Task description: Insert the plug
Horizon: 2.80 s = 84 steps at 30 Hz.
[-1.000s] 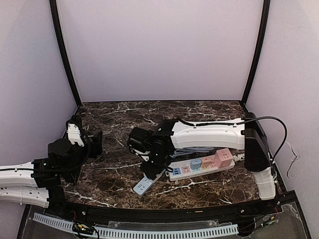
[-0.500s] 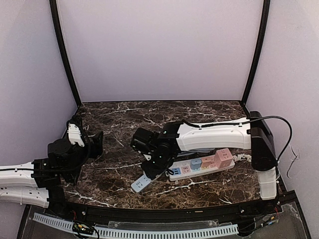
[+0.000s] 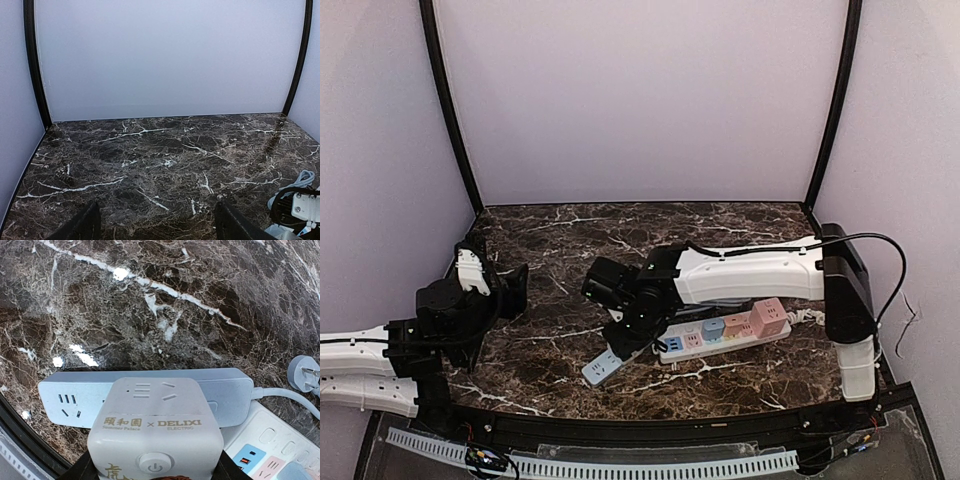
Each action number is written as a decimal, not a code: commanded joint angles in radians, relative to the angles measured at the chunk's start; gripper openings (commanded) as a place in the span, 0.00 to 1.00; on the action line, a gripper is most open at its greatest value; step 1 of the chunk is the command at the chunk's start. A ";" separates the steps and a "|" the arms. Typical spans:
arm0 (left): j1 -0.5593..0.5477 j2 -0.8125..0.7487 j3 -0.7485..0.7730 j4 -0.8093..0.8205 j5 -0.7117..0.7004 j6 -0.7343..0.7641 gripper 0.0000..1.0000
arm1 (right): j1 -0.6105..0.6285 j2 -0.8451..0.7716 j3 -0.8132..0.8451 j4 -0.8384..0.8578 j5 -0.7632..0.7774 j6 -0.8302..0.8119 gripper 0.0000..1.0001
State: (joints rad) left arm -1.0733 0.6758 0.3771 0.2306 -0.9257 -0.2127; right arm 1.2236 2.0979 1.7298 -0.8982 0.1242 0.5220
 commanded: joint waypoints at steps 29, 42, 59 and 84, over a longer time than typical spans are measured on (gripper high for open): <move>0.006 0.028 -0.026 0.083 0.179 0.049 0.78 | -0.026 -0.069 0.022 0.006 0.108 0.002 0.99; 0.006 0.175 0.032 0.086 0.316 0.043 0.91 | -0.088 -0.487 -0.275 0.306 0.399 -0.057 0.99; 0.006 0.181 0.039 0.044 0.166 0.106 0.99 | -0.302 -1.102 -0.921 0.786 0.480 -0.193 0.99; 0.528 0.275 0.091 0.056 -0.021 0.143 0.99 | -0.757 -1.292 -1.266 1.112 0.337 -0.275 0.99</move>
State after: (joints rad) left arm -0.6296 0.9092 0.4515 0.2489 -0.8864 -0.0708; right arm 0.4740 0.8040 0.4965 0.1036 0.4057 0.2970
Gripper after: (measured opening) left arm 0.987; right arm 0.986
